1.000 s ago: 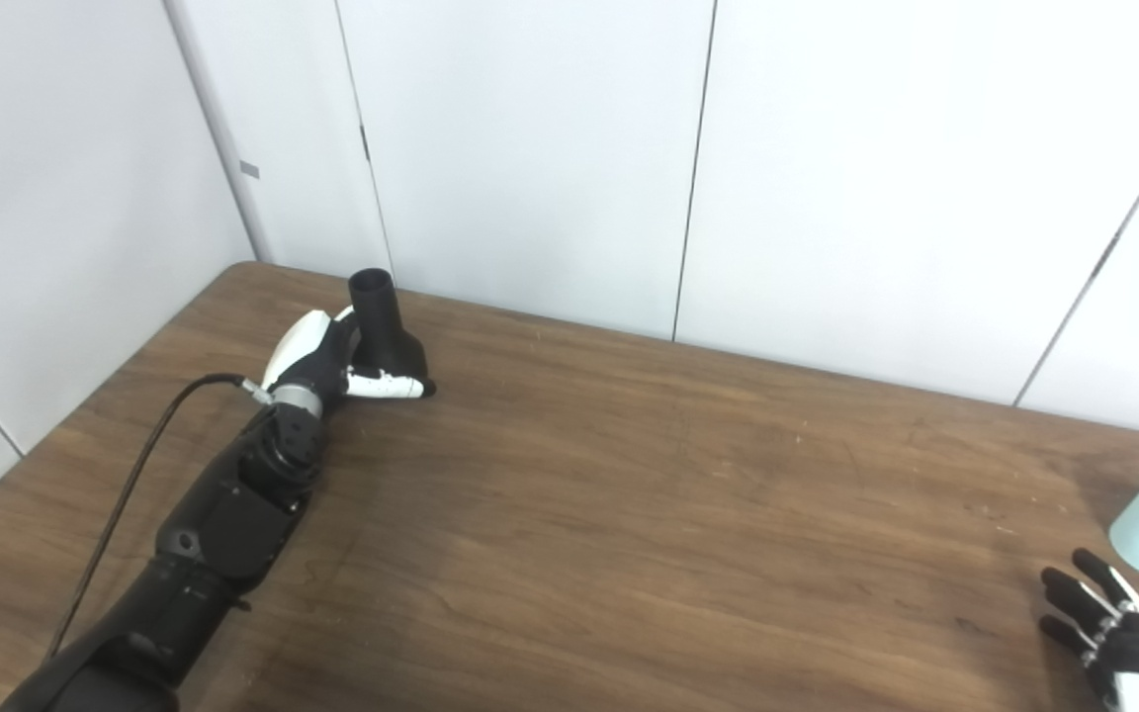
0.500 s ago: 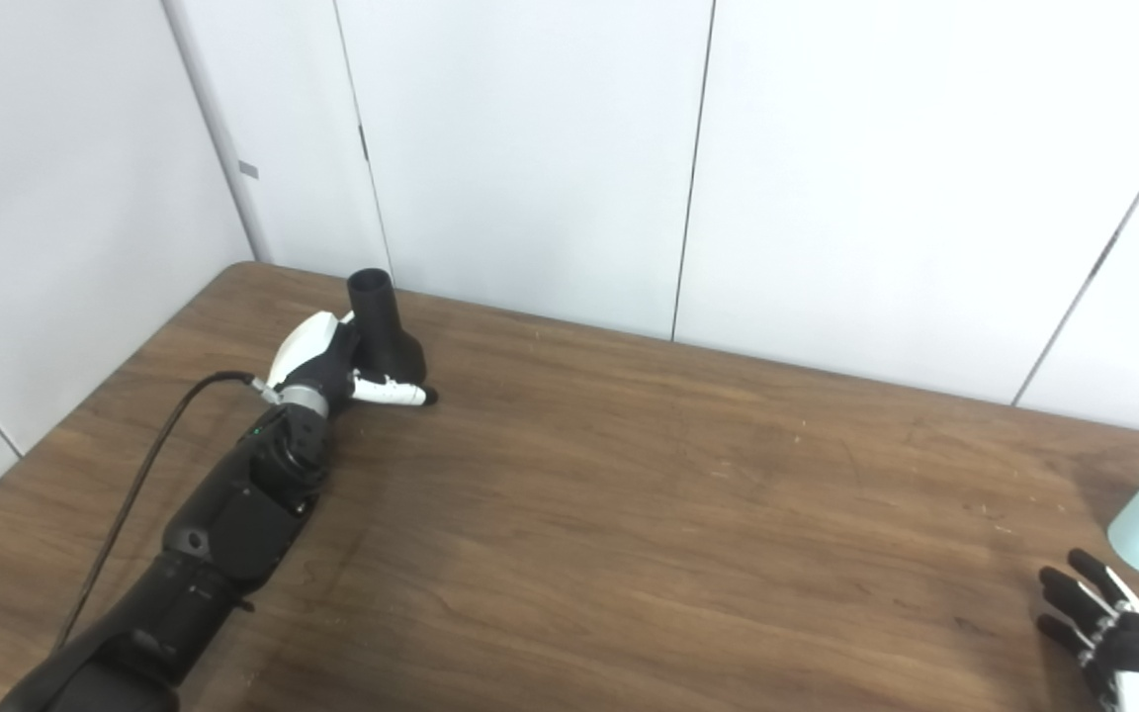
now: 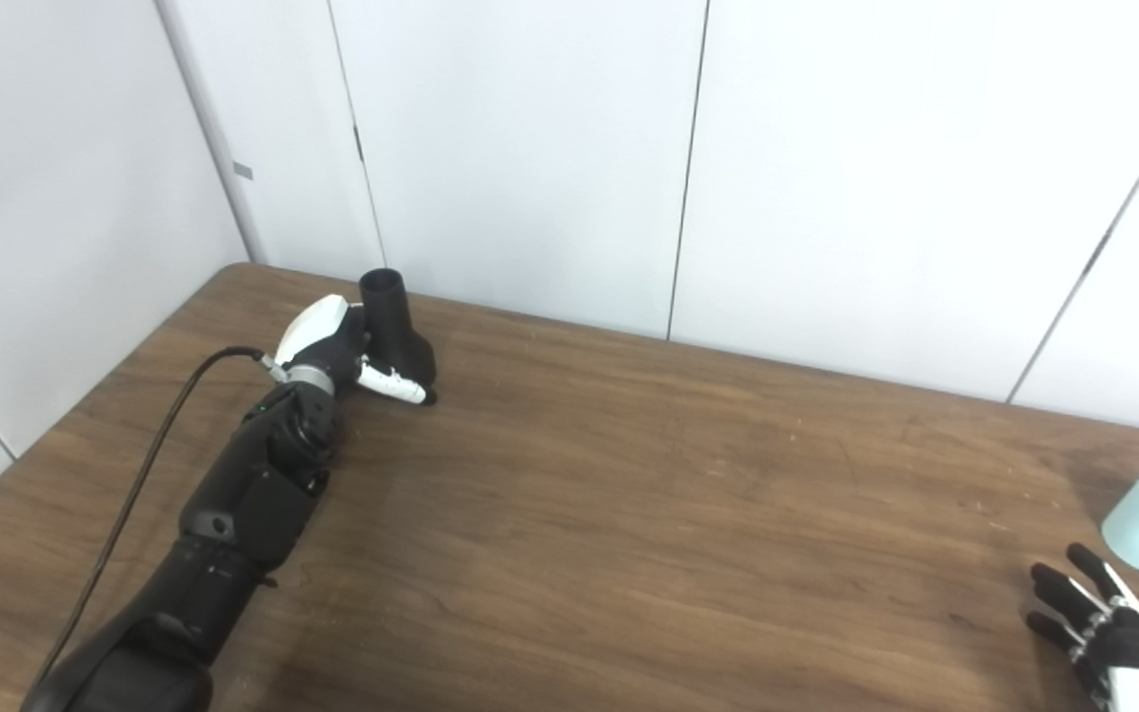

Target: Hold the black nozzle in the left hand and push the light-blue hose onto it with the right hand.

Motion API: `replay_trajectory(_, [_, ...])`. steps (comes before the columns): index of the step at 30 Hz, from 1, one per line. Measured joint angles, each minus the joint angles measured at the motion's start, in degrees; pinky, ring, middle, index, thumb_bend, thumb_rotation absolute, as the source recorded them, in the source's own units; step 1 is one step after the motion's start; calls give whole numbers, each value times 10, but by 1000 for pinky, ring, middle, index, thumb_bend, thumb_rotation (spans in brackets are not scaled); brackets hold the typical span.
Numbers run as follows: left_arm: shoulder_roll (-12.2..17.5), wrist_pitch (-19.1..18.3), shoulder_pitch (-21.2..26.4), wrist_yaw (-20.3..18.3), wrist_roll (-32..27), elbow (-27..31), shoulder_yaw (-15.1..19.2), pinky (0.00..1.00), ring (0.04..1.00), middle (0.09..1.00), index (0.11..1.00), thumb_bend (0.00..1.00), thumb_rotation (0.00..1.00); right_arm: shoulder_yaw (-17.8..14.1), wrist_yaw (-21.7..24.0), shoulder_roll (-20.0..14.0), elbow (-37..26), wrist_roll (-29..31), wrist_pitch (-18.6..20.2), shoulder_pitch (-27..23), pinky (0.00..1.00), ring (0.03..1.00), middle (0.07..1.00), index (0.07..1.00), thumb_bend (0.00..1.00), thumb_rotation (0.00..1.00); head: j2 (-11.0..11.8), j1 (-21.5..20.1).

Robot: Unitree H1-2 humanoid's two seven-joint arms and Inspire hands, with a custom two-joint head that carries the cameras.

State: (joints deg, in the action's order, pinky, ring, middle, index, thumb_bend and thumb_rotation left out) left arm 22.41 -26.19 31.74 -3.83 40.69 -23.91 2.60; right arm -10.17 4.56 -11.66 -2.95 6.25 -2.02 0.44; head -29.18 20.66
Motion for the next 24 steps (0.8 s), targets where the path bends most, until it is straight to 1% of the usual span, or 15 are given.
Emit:
replay_trajectory(7, [-3,0,-2,21,-8,-1,0,1000,834,707,489,519,45,1,0,0,0,0,0,0,784,860,806,871,596,980,-1,-3])
replay_trajectory(12, [-3,-1,-9,32,-10,14,-3,1000,796,649,488,519,44,2,0,1,0,0,0,0,778,856,806,869,597,976,-3,-7])
replay_trajectory(14, [-3,-4,-20,33,-9,37,-3,1000,761,616,488,519,44,3,0,1,-1,0,0,0,778,856,806,868,598,974,-3,-8])
replay_trajectory(16, [-7,-6,-35,32,-6,64,-3,996,722,555,472,518,9,4,0,2,-3,0,1,1,778,856,807,868,599,974,-3,-8])
replay_trajectory(17, [-10,-7,-42,32,-3,77,-3,997,709,540,472,519,4,4,0,2,-4,-1,2,1,779,857,807,869,599,975,-3,-12])
replay_trajectory(20, [-25,-10,-62,20,1,132,-5,1000,690,523,474,521,0,6,-2,4,-6,-2,4,2,785,858,811,874,605,979,-4,-14])
replay_trajectory(22, [-34,-10,-72,12,1,167,-15,1000,698,516,477,521,0,7,-5,7,-10,-3,9,3,790,859,812,882,619,988,-5,-18])
replay_trajectory(24, [-37,-9,-78,8,-1,194,-28,1000,702,516,476,521,0,9,-9,12,-17,-4,18,3,796,863,813,887,632,996,-7,-25])
